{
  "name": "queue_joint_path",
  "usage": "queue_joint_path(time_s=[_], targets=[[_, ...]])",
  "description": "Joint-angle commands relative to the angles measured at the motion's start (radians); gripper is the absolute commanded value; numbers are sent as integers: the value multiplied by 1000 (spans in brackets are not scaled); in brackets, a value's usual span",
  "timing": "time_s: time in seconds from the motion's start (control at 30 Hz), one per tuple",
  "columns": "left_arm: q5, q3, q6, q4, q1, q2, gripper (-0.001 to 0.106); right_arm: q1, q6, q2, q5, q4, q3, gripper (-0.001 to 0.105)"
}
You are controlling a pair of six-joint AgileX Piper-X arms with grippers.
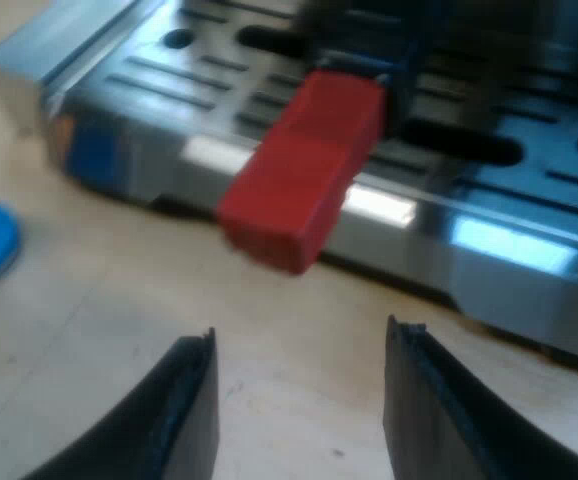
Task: Grind coffee beans and then tamp
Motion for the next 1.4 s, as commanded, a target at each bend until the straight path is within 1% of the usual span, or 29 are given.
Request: queue_joint_path(time_s=[0.03, 0.2, 0.57, 0.73, 0.83, 1.07, 1.13, 1.23, 1.27, 1.3, 1.4], targets=[[14, -2, -2, -16, -8, 2, 77, 2, 8, 30, 46, -66, -1, 40], [14, -2, -2, -16, -8, 2, 77, 2, 5, 92, 86, -153, -1, 40], [19, -2, -2, -16, -8, 2, 77, -4, 4, 116, 147, -174, -1, 40], [19, -2, -2, -16, -8, 2, 77, -52, 1, 116, 153, -193, -1, 40], [19, -2, -2, -16, -8, 2, 77, -85, -19, 116, 153, -219, -1, 40], [19, -2, -2, -16, -8, 2, 77, -143, -19, 116, 153, -239, -1, 40], [19, -2, -2, -16, -8, 2, 77, -147, -19, 116, 167, -260, -1, 40], [19, -2, -2, -16, -8, 2, 77, -151, -43, 116, 195, -306, -1, 40], [19, -2, -2, -16, -8, 2, 77, -151, -70, 116, 209, -327, -1, 40], [19, -2, -2, -16, -8, 2, 77, -151, -83, 116, 215, -339, -1, 40], [19, -2, -2, -16, -8, 2, 77, -151, -95, 116, 225, -351, -1, 40]])
